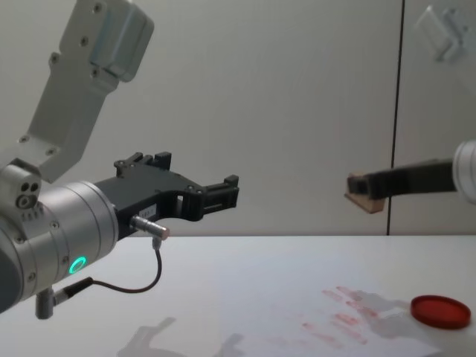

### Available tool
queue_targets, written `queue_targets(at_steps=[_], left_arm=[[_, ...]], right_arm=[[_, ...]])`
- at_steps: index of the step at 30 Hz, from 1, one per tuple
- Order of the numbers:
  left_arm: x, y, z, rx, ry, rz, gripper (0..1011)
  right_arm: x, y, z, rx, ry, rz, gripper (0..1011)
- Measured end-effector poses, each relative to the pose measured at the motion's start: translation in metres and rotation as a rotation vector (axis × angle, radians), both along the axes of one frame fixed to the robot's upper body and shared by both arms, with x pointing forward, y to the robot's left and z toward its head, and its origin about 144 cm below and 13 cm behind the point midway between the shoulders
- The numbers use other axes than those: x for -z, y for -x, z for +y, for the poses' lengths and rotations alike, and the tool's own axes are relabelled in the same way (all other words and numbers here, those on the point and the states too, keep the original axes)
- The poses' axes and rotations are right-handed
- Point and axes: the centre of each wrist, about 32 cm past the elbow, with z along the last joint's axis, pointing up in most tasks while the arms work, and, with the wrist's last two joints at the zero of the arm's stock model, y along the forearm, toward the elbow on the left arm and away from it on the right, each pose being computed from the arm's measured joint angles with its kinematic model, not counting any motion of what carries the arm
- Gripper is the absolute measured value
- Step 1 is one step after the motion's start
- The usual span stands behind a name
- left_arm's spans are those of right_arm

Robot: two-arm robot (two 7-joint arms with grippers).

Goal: Use the one hand to pick up the stamp and affix it onto the A4 paper.

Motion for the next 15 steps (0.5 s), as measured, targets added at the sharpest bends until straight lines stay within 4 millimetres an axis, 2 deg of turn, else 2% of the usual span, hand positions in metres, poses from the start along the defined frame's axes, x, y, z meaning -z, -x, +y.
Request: queue_targets(at_steps=[7,15], left_arm=[[0.0,0.0,0.0,0.0,0.0,0.0,993],[0.0,0.0,0.0,0.0,0.0,0.0,993]], right_arm=[[-0.003,0.01,-0.012,0.053,0.001,0.001,216],[0.007,0.021,-0.031,0.123,0.013,0.061,216]])
